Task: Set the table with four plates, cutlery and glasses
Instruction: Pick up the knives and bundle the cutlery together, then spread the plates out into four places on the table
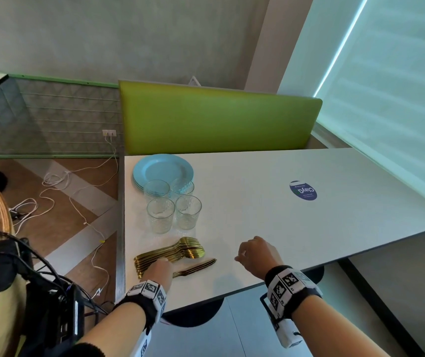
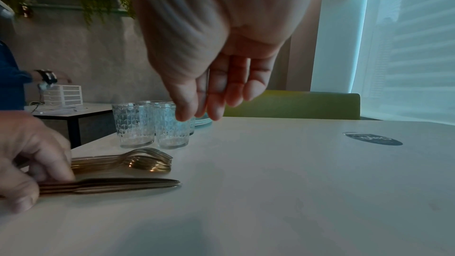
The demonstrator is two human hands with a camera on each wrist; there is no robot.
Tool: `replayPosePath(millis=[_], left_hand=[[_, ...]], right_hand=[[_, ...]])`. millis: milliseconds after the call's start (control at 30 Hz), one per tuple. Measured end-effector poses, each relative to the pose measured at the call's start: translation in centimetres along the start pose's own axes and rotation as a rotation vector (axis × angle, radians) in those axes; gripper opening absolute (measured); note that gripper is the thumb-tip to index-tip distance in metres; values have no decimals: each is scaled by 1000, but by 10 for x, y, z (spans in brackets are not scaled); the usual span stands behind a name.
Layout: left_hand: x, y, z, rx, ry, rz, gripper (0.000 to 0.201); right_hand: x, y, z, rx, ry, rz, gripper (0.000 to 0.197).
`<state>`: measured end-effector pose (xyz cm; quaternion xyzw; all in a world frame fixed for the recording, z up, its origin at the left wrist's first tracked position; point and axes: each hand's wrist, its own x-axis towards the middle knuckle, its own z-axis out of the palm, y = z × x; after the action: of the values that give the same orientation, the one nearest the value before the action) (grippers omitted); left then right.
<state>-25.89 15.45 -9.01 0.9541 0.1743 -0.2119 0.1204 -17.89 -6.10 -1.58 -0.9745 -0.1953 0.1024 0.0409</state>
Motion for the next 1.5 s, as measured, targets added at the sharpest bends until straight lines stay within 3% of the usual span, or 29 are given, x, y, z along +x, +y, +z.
replayPosePath(millis=[267, 400, 500, 667, 900, 1067, 1167, 1267, 1367, 1500], left_hand=[[11, -6, -8, 200, -111, 105, 37], [9, -10, -9, 153, -69, 188, 35], [3, -11, -13, 187, -61, 274, 47], [-4, -10, -17, 275, 67, 278, 39], [-1, -6, -39, 168, 145, 356, 24], [-2, 4, -93, -122, 442, 464, 32], [9, 5, -140, -309, 521, 366, 29], [38, -2, -184, -464, 489, 187, 29], [77, -13, -218, -625, 349, 46, 27], [138, -31, -243, -836, 87, -40, 18]], right_hand=[[7, -3, -7, -13, -27, 2, 24], [9, -7, -11, -21, -35, -3, 25], [13, -11, -14, -24, -41, -8, 25], [19, -19, -19, -36, -57, -21, 26], [33, -34, -26, -58, -64, -25, 25], [52, -44, -40, -32, -37, -10, 23], [65, -46, -50, -12, -23, 1, 23], [83, -44, -60, 10, -20, 25, 22], [112, -40, -68, 24, -36, 44, 21], [169, -34, -73, 69, -103, 62, 19]])
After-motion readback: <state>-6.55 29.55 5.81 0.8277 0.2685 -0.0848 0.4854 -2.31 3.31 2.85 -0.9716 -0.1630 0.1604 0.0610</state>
